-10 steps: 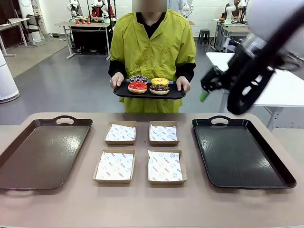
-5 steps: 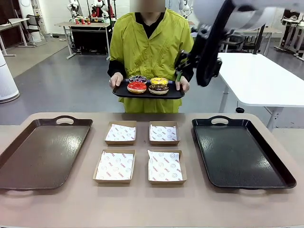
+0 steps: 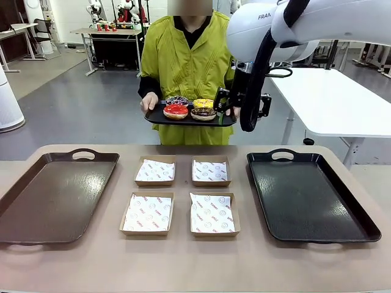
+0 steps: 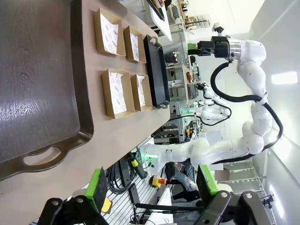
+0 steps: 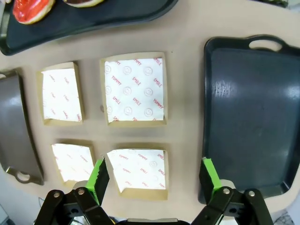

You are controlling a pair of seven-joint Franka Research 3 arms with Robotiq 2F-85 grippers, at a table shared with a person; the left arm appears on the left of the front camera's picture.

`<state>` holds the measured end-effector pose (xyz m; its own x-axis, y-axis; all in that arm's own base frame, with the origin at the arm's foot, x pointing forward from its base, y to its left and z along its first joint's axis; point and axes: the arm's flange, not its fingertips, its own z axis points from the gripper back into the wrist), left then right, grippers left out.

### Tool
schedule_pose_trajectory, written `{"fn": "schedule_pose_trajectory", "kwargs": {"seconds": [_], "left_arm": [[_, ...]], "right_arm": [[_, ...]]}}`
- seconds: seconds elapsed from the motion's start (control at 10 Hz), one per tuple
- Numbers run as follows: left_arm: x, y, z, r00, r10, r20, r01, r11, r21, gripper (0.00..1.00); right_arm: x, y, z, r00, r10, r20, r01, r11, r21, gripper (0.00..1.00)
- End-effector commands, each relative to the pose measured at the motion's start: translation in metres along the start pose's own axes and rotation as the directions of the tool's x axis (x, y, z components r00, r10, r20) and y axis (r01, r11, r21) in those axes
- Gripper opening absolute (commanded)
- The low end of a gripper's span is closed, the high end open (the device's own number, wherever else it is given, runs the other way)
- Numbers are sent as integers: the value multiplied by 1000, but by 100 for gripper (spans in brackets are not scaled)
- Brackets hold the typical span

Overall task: Individually package the donuts and arrange them on the tray.
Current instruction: Pick up one Paper togo box.

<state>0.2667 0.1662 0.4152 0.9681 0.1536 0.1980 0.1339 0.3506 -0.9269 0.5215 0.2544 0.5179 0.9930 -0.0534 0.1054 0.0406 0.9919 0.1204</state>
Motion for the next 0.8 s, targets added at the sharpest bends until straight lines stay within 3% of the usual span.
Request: {"fn": "schedule_pose_trajectory", "kwargs": {"seconds": [0.0, 0.3, 0.4, 0.7], "left_arm": [[0, -1, 1, 1000, -2, 14, 2, 1000, -16, 100], [0, -1, 1, 1000, -2, 14, 2, 1000, -16, 100], [0, -1, 1, 1000, -2, 14, 2, 1000, -16, 100], [0, -1, 1, 1000, -2, 14, 2, 1000, -16, 100]], "right_arm": [[-4, 7, 2, 1000, 14, 3, -14, 1000, -1, 100], [-3, 6, 1, 1000, 11, 0, -11, 1000, 2, 100], [4, 1, -21, 999, -13, 36, 13, 1000, -18, 100], [26, -2, -94, 999, 39, 10, -38, 998, -43, 100]]}}
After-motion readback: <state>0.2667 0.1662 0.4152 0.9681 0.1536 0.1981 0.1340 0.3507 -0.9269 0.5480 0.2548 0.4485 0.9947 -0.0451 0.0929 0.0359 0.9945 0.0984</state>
